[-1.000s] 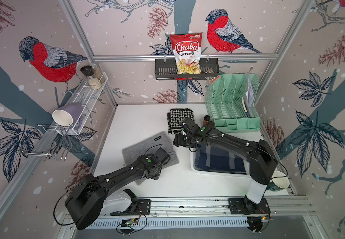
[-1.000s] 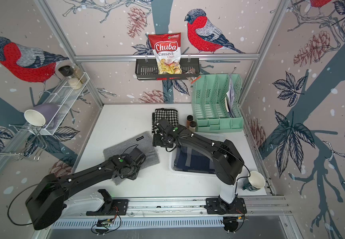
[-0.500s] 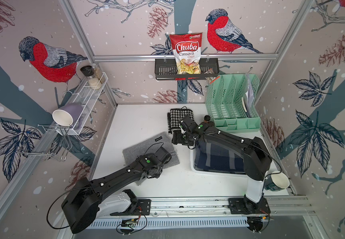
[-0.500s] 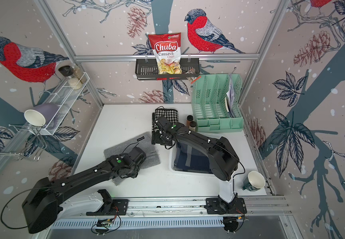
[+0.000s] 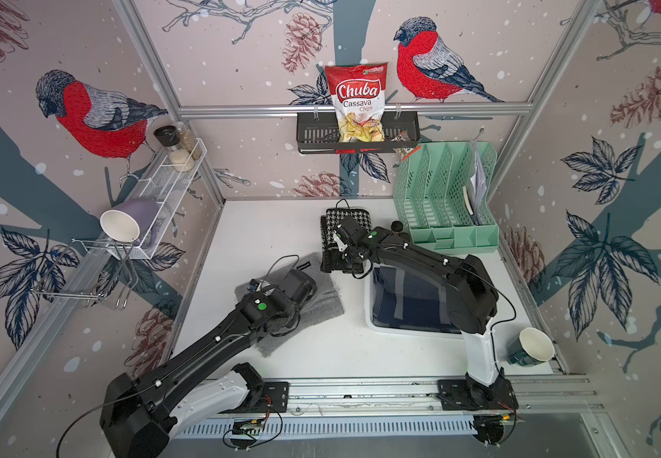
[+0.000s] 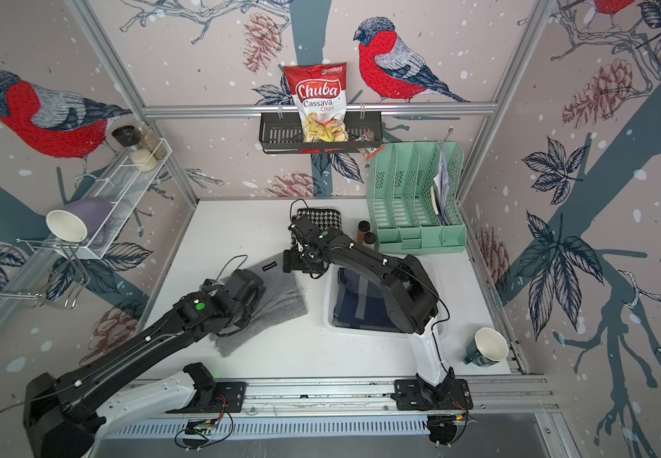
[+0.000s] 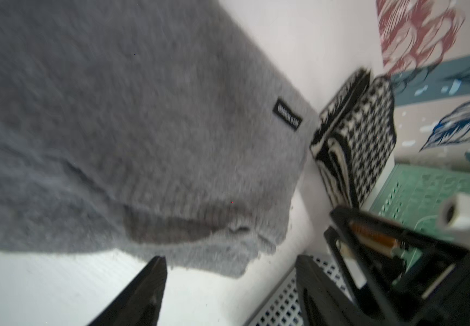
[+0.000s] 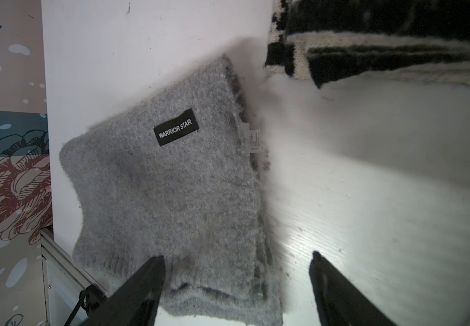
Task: Put the folded scarf in the basket
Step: Move the scarf to the center of the board, then pick up the scarf at the center of the board.
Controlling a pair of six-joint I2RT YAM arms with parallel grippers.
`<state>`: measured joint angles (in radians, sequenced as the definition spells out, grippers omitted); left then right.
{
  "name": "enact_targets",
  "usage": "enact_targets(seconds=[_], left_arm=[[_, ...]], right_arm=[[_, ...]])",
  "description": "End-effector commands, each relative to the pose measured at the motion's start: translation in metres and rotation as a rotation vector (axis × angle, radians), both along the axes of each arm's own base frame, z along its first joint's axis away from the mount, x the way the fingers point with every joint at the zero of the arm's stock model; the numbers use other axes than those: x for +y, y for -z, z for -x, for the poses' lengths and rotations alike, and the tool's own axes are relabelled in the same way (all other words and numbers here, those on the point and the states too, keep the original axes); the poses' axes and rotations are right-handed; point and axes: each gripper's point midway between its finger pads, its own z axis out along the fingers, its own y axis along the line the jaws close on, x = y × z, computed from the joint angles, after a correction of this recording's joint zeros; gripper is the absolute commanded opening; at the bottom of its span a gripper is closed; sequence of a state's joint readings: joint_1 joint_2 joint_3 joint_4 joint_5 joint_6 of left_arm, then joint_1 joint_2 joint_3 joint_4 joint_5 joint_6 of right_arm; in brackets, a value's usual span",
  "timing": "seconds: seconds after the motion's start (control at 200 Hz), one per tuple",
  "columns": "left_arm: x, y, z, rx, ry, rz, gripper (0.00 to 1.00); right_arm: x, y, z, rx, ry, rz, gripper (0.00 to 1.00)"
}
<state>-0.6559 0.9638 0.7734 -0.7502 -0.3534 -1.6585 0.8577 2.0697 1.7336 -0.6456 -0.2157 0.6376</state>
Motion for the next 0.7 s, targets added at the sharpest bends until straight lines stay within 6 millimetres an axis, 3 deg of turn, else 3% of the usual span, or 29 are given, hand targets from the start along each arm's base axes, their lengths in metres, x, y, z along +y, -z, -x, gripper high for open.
enact_targets(seconds=[0.0, 0.145, 0.325, 0.425, 0.69], left_arm=[[0.041, 0.011, -0.002, 0.055, 0.066, -0.092, 0.77], [0.091, 0.028, -0.005, 0.124, 0.020, -0.135, 0.78], [0.133, 0.050, -0.003, 0.165, -0.067, -0.140, 0.78], [0.143, 0.060, -0.002, 0.185, -0.089, -0.147, 0.78], [0.144, 0.101, 0.008, 0.257, -0.098, -0.099, 0.79]], right_arm=[[0.004, 0.010, 0.000, 0.022, -0.045, 0.024, 0.86], [0.011, 0.028, -0.004, 0.045, -0.078, 0.051, 0.86], [0.018, 0.046, -0.006, 0.070, -0.099, 0.063, 0.86], [0.020, 0.052, -0.006, 0.081, -0.103, 0.067, 0.86], [0.024, 0.064, -0.001, 0.106, -0.117, 0.069, 0.86]])
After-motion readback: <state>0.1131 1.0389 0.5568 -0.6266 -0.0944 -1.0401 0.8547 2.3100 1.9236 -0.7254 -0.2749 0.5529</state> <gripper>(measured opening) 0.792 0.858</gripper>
